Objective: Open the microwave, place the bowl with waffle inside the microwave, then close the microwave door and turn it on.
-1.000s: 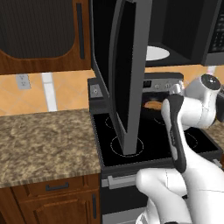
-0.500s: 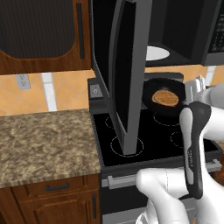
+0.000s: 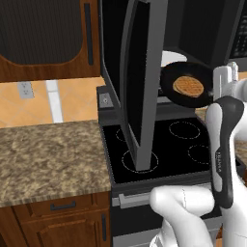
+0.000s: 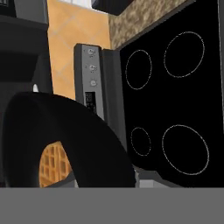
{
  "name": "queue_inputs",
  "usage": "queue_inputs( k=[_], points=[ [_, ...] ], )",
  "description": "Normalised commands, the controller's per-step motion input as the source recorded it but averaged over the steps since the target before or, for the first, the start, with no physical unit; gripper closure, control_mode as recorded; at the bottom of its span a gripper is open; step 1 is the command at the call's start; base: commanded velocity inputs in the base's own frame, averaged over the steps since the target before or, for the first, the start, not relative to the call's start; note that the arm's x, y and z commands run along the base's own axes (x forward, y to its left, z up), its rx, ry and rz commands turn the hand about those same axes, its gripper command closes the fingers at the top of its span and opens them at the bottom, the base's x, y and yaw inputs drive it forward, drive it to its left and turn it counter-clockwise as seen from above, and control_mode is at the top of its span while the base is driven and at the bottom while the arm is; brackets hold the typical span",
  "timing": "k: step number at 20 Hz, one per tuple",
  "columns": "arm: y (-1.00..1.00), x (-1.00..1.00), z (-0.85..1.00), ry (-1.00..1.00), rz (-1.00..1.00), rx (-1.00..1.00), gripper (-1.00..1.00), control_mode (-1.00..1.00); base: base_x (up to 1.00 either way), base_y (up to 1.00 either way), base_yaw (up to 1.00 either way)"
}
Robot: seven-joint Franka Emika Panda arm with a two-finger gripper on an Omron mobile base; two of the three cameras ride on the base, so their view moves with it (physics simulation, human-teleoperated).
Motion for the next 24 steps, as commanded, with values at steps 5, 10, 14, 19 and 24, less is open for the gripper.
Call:
queue_inputs(
  k=[5, 10, 14, 19, 24],
  points=[
    [0.02, 0.63, 0.54, -0.21, -0.05, 0.0, 1.0, -1.0, 0.0, 0.0, 0.0],
    [0.0, 0.78, 0.36, -0.01, -0.08, 0.0, 1.0, -1.0, 0.0, 0.0, 0.0],
    [0.0, 0.97, 0.15, 0.09, -0.04, 0.0, 1.0, -1.0, 0.0, 0.0, 0.0],
    [0.0, 1.0, 0.14, 0.14, 0.0, 0.0, 1.0, -1.0, 0.0, 0.0, 0.0],
    [0.0, 0.93, 0.03, 0.1, 0.0, 0.0, 1.0, -1.0, 0.0, 0.0, 0.0]
  ],
)
